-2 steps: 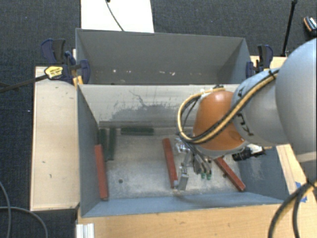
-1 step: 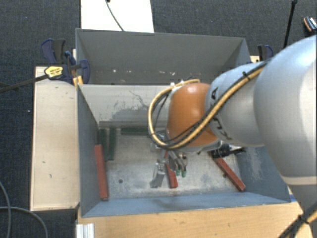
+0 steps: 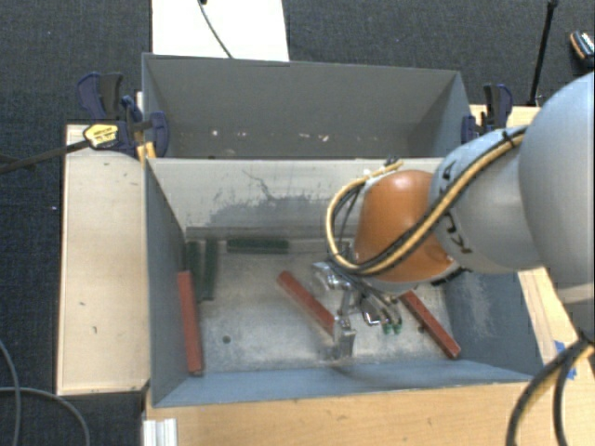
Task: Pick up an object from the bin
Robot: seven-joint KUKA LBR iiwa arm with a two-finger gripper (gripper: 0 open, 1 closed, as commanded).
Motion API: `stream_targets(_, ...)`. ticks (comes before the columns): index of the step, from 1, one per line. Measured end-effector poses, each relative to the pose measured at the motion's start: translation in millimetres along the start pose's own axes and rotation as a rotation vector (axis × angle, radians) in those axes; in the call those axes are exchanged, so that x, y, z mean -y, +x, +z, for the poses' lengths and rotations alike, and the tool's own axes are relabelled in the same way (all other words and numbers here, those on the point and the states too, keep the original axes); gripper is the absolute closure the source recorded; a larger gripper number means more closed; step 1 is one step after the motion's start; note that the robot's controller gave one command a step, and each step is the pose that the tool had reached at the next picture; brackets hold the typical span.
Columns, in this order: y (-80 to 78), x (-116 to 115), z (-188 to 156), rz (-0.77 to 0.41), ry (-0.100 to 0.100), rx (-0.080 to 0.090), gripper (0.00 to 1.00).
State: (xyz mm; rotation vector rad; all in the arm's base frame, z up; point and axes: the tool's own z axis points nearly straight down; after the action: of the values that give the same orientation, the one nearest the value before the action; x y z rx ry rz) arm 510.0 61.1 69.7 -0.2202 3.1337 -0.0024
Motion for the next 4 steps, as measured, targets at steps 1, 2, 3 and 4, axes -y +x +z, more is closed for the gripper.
stream_targets(1, -1.5, -2, -2, -0.003, -0.002, 0.005, 1.00)
stream_targets(2, -0.5, -2, -1, -0.003, -0.002, 0.001, 0.00)
stream_targets(3, -0.3, -2, -1, -0.003, -0.002, 0.001, 1.00)
stream_targets(4, 0.9, 15, -122, -0.041, -0.001, 0.010, 1.00)
